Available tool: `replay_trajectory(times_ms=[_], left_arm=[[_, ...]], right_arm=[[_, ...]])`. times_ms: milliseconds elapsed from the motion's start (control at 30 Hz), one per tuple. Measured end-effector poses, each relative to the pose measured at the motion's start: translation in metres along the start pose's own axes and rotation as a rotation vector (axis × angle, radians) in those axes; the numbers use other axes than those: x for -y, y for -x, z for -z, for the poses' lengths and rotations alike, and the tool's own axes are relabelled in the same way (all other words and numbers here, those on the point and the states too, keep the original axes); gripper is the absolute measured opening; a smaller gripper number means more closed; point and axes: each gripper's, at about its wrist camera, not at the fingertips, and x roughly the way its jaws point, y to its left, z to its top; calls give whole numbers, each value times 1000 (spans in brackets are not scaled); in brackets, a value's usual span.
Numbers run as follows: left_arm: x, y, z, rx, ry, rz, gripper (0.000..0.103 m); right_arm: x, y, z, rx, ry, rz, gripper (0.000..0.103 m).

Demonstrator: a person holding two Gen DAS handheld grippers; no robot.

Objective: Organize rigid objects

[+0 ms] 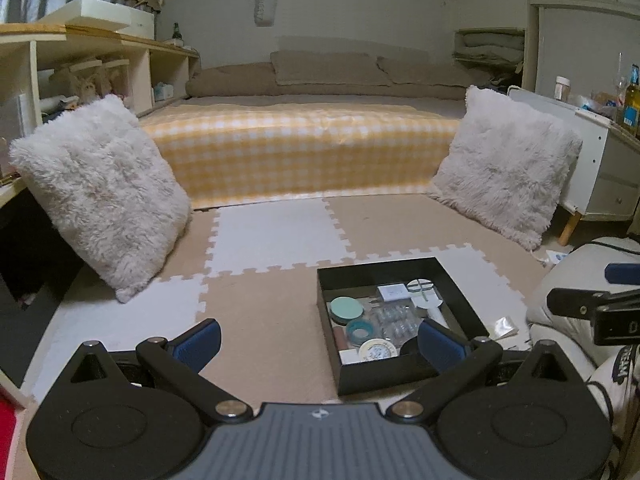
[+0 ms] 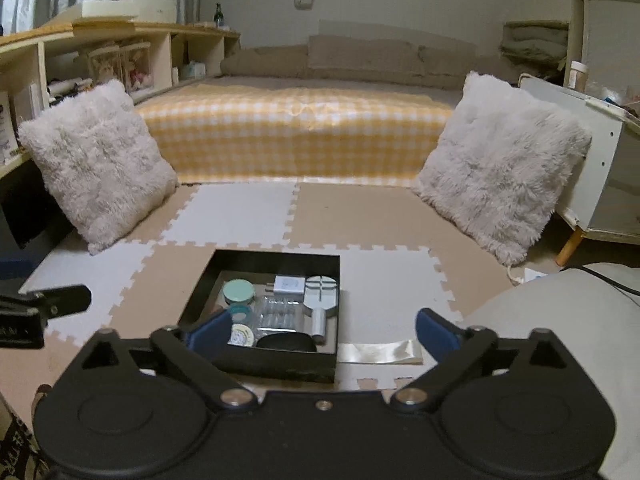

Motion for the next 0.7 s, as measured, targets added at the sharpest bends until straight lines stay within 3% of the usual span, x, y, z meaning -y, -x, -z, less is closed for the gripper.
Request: replay_trajectory(times_ms=[233,700], left_arm=[[1,12,12,46,-7,-38,103],[0,17,19,62,0,-51,103]], right_arm=[[-4,10,13,40,2,19,103],[-8,23,25,120,17,37,103]])
